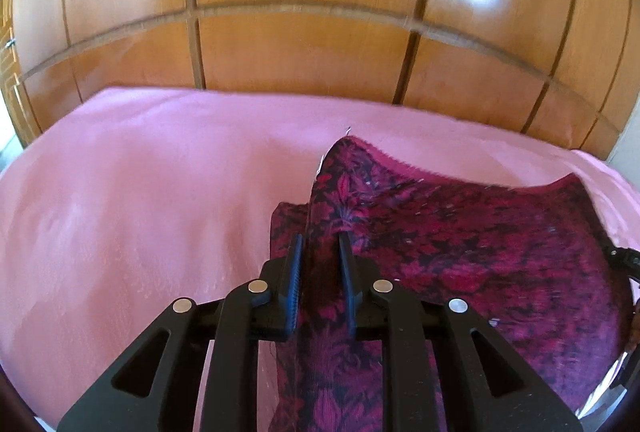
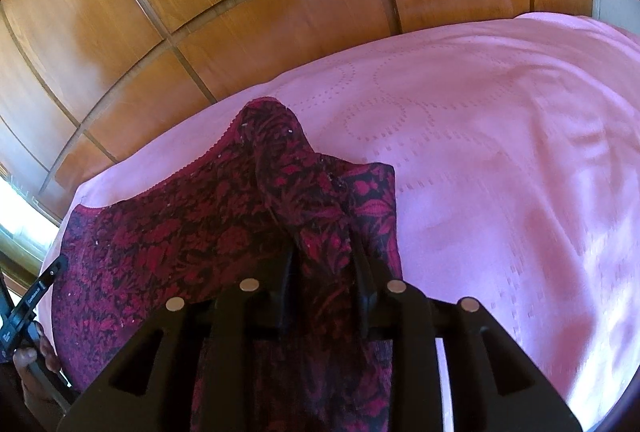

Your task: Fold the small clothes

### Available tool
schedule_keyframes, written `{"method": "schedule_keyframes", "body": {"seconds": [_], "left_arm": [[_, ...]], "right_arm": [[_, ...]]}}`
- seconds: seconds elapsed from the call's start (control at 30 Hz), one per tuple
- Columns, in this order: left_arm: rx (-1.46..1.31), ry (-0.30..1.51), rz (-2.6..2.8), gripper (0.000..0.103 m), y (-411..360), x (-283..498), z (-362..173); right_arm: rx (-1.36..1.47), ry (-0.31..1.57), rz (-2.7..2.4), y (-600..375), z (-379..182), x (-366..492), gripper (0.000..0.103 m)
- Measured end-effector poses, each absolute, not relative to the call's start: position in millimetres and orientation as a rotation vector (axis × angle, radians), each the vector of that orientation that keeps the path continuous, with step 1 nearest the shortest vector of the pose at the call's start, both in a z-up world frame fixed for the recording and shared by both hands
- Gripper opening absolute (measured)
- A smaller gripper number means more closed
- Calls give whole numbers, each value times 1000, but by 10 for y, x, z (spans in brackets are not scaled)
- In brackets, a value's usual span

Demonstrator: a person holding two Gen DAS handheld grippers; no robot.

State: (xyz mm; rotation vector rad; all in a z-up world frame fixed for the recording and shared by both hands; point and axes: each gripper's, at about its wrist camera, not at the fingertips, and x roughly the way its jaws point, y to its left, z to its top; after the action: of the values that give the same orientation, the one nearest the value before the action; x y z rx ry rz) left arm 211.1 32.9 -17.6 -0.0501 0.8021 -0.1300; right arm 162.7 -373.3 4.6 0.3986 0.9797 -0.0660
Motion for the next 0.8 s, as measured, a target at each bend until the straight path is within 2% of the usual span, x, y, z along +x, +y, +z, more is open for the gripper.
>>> {"method": "schedule_keyframes", "body": {"seconds": [0.13,0.27,0.3,0.37,0.47,0.5,0.6,0.8], "left_arm": [[-91,847,-119,17,357,2314,-468],[-164,867,-118,19,439,2347,-415],[-184,867,-120,20,471,2332,-378],[-189,848,-77,39,508,2233,-281],[-212,807,-57,39,553,2004,-154],[-211,793,-40,39,557,1894,-114],[-210,760,-46,39,522,1636,-57],[-205,747,-156,39,246,1147,-20]], "right_arm": [[453,978,-50,-3818,-100,1713,24],[492,976,-37,-3856,-99,1716,25],[507,977,-29,-3885,-95,1713,27],[541,967,-13,-3928,-36,1672,33],[571,951,15,-4002,21,1584,50],[586,943,24,-4027,41,1531,60],[589,941,3,-4062,49,1412,76],[693,961,73,-4158,-77,1035,78]]}}
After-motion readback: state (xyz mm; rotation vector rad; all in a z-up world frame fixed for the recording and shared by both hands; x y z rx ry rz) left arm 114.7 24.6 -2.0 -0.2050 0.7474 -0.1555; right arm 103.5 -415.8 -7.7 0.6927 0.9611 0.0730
